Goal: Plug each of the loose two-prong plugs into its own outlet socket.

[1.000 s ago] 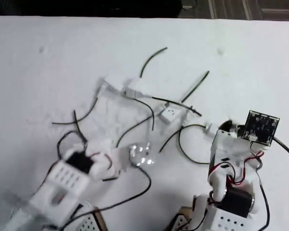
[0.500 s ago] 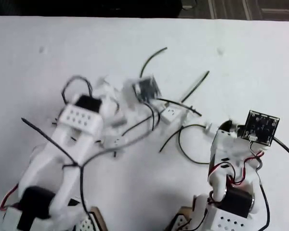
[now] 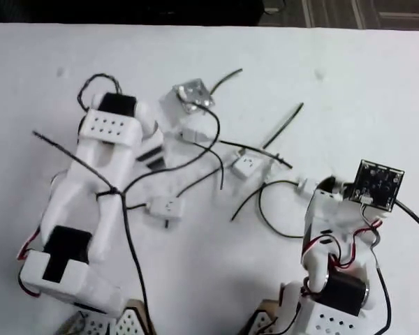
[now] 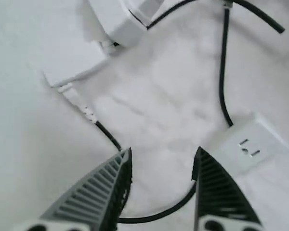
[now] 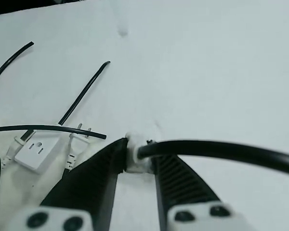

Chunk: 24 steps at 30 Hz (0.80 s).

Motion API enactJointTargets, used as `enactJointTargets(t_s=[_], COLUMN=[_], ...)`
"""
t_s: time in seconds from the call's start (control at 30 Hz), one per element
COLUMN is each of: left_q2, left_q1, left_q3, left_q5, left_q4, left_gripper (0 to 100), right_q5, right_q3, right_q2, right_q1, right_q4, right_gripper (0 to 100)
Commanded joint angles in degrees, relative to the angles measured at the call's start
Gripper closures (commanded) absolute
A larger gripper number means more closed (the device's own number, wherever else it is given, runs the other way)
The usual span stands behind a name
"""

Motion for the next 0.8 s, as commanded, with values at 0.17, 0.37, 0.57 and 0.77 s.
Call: enactJointTargets(t_s=[0.17, 0.37, 0.57, 0.77], left_q2=[-12.3, -12.8, -12.5, -12.4], left_q1=[0.7, 2.5, 6.9, 7.9], left_q3=[20.7, 33.3, 36.7, 37.0], left_q5=[-3.4, -3.4, -1.9, 1.5], left_q4=[-5.4, -16.9, -20.7, -25.0], left_gripper=[77, 76, 76, 76], right_q5=[0.2, 0.2, 0.2, 0.2], right_q3=[-0.3, -0.3, -0.3, -0.3], right_q2=[-0.5, -0.4, -0.4, -0.4], right_q1=[-0.5, -0.5, -0.5, -0.5], right_q4=[0.2, 0.2, 0.2, 0.2], right_gripper=[98.1, 98.1, 98.1, 98.1])
